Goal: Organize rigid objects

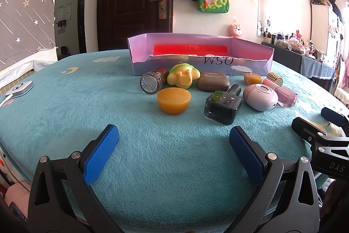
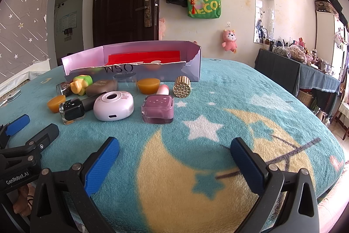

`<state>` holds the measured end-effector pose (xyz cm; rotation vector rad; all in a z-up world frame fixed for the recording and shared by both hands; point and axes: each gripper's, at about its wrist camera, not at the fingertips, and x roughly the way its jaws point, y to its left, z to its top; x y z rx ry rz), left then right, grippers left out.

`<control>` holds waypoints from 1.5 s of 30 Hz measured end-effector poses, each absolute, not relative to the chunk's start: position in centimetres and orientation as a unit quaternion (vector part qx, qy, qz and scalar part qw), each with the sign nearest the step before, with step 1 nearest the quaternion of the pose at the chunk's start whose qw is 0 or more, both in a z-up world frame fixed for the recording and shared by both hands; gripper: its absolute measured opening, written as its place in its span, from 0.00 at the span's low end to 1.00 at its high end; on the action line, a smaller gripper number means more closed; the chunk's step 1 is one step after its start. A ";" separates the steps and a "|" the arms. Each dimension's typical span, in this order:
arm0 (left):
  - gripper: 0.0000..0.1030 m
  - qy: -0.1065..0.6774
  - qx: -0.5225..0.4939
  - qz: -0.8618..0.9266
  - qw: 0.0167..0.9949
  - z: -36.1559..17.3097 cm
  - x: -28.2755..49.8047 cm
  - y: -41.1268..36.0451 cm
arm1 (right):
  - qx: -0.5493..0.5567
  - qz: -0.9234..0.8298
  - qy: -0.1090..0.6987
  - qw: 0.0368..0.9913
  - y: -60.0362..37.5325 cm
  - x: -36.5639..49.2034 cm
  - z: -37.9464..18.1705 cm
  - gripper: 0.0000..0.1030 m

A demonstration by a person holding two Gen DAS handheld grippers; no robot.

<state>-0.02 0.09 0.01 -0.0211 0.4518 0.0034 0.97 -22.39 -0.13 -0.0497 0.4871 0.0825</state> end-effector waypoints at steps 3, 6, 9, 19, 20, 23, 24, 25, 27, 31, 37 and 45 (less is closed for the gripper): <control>1.00 0.224 -0.010 0.002 0.975 0.0 0.0 0.1 | -0.025 0.041 0.241 0.969 -22.4 1.0 -0.1 1.00; 1.00 0.224 -0.010 0.002 0.975 0.0 0.0 0.1 | -0.025 0.041 0.241 0.969 -22.4 1.0 -0.1 1.00; 1.00 0.224 -0.010 0.002 0.975 0.0 0.0 0.1 | -0.025 0.041 0.241 0.969 -22.4 0.9 -0.1 1.00; 1.00 0.227 -0.010 0.001 0.974 0.1 0.0 0.1 | -0.024 0.041 0.241 0.969 -22.4 0.8 -0.1 1.00; 1.00 0.229 -0.012 0.001 0.973 0.1 0.1 0.2 | -0.024 0.041 0.242 0.969 -22.4 0.8 -0.1 1.00; 1.00 0.235 -0.009 -0.002 0.972 0.7 0.6 0.2 | -0.024 0.043 0.250 0.967 -22.4 1.0 0.0 1.00; 1.00 0.238 -0.009 -0.004 0.971 0.9 0.8 0.1 | -0.023 0.045 0.252 0.966 -22.5 1.1 0.1 1.00; 1.00 0.241 -0.010 -0.005 0.971 1.2 1.2 0.1 | -0.022 0.047 0.255 0.966 -22.5 1.2 0.2 1.00; 1.00 0.244 -0.013 -0.007 0.970 1.4 1.4 0.6 | -0.022 0.049 0.258 0.965 -22.9 1.8 0.5 1.00; 1.00 0.245 -0.016 -0.012 0.969 2.3 2.0 0.7 | -0.015 0.054 0.265 0.963 -22.8 2.4 1.2 1.00; 1.00 0.272 -0.013 -0.023 0.962 3.8 3.9 1.3 | -0.014 0.056 0.272 0.960 -22.9 3.6 2.5 1.00; 0.94 0.318 -0.003 -0.037 0.947 4.1 5.9 2.0 | -0.015 0.047 0.308 0.950 -23.1 6.1 3.4 1.00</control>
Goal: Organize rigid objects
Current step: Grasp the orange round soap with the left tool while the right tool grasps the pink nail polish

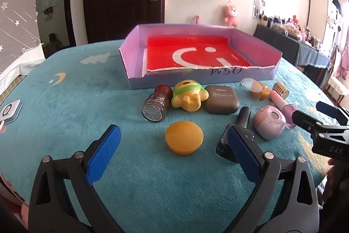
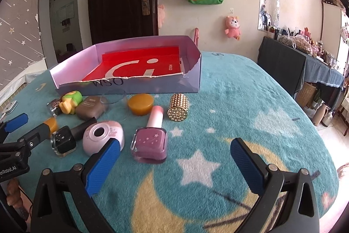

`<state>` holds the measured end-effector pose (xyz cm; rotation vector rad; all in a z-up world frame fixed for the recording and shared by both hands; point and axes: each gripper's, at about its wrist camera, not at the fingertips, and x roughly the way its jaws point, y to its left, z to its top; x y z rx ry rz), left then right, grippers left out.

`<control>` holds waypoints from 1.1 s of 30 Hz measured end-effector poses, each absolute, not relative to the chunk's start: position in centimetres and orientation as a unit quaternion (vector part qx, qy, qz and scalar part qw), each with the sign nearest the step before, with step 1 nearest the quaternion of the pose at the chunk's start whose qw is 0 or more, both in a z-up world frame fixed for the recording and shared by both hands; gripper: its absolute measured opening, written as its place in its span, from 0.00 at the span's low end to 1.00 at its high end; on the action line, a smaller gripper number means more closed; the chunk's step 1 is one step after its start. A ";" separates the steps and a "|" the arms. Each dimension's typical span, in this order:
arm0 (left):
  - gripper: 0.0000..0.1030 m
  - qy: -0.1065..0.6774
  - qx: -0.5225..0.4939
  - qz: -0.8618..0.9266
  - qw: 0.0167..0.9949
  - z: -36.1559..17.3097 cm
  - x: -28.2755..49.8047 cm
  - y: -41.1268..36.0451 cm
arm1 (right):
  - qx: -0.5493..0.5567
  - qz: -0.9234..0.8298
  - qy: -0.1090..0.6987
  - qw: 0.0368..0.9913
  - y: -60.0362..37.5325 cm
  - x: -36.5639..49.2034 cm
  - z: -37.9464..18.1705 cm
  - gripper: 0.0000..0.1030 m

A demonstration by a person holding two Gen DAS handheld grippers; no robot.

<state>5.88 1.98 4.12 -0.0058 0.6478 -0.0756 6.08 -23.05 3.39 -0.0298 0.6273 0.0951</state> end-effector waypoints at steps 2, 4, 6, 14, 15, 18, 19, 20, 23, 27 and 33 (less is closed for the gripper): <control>0.90 0.331 -0.003 -0.041 0.943 4.0 6.4 2.2 | -0.012 0.047 0.320 0.946 -23.2 6.6 3.4 1.00; 0.89 0.341 -0.006 -0.042 0.939 3.9 6.7 2.4 | -0.011 0.047 0.330 0.943 -23.2 7.1 3.4 1.00; 0.89 0.350 -0.014 -0.049 0.936 3.8 7.0 2.7 | -0.012 0.049 0.337 0.940 -23.1 7.4 3.5 0.99; 0.75 0.381 -0.015 -0.060 0.922 3.2 8.3 3.1 | -0.024 0.058 0.358 0.932 -22.3 8.6 3.3 0.88; 0.71 0.384 -0.014 -0.060 0.921 3.1 8.4 3.0 | -0.025 0.059 0.359 0.931 -22.3 8.7 3.2 0.86; 0.66 0.388 -0.005 -0.059 0.920 2.9 8.7 2.9 | -0.027 0.064 0.364 0.929 -22.1 8.9 3.0 0.74; 0.60 0.387 -0.002 -0.061 0.920 2.9 8.7 2.7 | -0.027 0.067 0.367 0.927 -22.1 8.9 2.9 0.69; 0.52 0.386 0.001 -0.067 0.920 2.9 8.6 2.6 | -0.023 0.075 0.370 0.926 -22.1 9.0 2.8 0.67; 0.38 0.384 0.005 -0.076 0.920 3.1 8.7 2.2 | -0.011 0.094 0.374 0.922 -22.2 9.0 2.6 0.58; 0.35 0.382 0.006 -0.083 0.920 3.5 8.7 2.0 | -0.027 0.117 0.372 0.921 -21.4 8.4 2.7 0.39; 0.35 0.375 0.012 -0.083 0.923 4.1 8.7 1.8 | -0.017 0.125 0.364 0.923 -21.7 8.0 3.2 0.39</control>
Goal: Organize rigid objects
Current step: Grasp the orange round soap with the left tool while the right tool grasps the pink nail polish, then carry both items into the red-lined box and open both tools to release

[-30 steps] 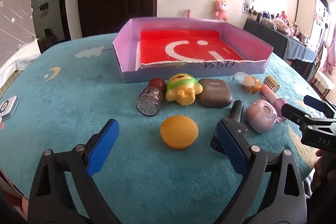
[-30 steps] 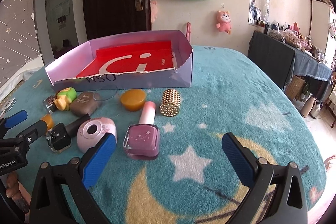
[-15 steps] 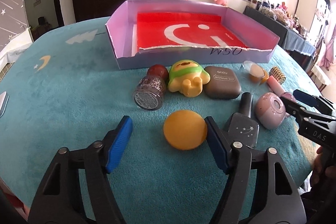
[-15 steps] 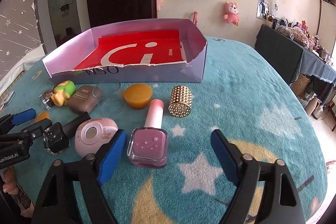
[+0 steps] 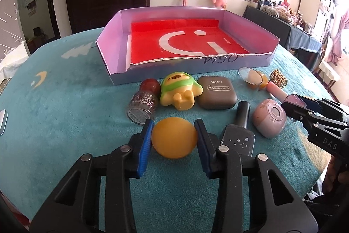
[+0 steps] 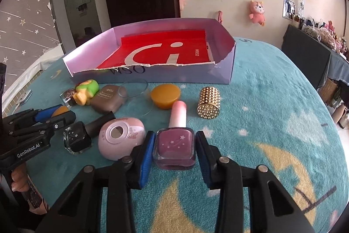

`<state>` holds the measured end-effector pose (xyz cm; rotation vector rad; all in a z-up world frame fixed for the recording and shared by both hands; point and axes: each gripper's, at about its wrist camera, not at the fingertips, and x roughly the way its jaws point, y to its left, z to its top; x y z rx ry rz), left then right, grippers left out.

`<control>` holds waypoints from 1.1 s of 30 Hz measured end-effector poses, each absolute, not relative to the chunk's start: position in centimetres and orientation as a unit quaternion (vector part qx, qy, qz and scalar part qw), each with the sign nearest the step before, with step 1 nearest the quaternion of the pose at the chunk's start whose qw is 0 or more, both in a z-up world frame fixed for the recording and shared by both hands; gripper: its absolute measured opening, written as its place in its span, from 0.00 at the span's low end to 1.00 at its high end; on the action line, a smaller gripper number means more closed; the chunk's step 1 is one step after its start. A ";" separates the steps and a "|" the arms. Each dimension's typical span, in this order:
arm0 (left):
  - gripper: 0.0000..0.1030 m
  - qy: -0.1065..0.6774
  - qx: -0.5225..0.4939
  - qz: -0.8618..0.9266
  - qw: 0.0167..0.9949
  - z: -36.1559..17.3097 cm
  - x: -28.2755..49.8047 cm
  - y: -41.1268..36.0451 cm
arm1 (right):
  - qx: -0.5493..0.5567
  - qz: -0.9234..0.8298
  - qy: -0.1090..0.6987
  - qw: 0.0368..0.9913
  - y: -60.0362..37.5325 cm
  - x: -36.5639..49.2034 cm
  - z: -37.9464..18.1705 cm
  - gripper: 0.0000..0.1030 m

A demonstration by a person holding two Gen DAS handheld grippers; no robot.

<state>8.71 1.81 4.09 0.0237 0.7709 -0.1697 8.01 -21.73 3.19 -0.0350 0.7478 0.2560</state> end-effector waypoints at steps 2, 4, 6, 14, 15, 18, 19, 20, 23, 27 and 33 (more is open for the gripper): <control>0.35 0.378 0.012 -0.082 0.922 4.0 8.8 1.8 | -0.018 0.125 0.362 0.924 -21.7 8.0 3.3 0.39; 0.35 0.379 0.012 -0.082 0.922 4.0 8.8 1.7 | -0.021 0.126 0.364 0.923 -21.7 8.1 3.2 0.39; 0.35 0.378 0.011 -0.082 0.922 4.0 8.7 1.7 | -0.021 0.128 0.365 0.922 -21.7 8.0 3.1 0.39; 0.35 0.367 0.011 -0.085 0.926 4.7 8.6 1.4 | -0.026 0.129 0.347 0.929 -21.7 7.6 4.0 0.38; 0.35 0.366 0.011 -0.087 0.927 4.7 8.7 1.4 | -0.027 0.130 0.345 0.929 -21.7 7.6 4.1 0.38; 0.35 0.366 0.012 -0.089 0.926 4.8 8.8 1.3 | -0.027 0.129 0.343 0.930 -21.7 7.8 4.4 0.38; 0.35 0.366 0.012 -0.089 0.926 4.8 8.7 1.4 | -0.026 0.130 0.343 0.930 -21.8 7.9 4.4 0.38; 0.35 0.366 0.013 -0.089 0.926 4.8 8.7 1.3 | -0.024 0.131 0.343 0.930 -21.9 7.8 4.4 0.38; 0.35 0.365 0.010 -0.092 0.926 5.2 8.9 1.3 | -0.018 0.132 0.342 0.930 -22.1 7.9 4.6 0.38; 0.35 0.355 0.009 -0.091 0.930 6.2 9.6 1.5 | -0.015 0.135 0.330 0.934 -22.4 8.1 5.6 0.38; 0.35 0.348 0.009 -0.097 0.932 8.4 12.1 1.7 | -0.023 0.142 0.303 0.942 -22.2 9.7 7.7 0.38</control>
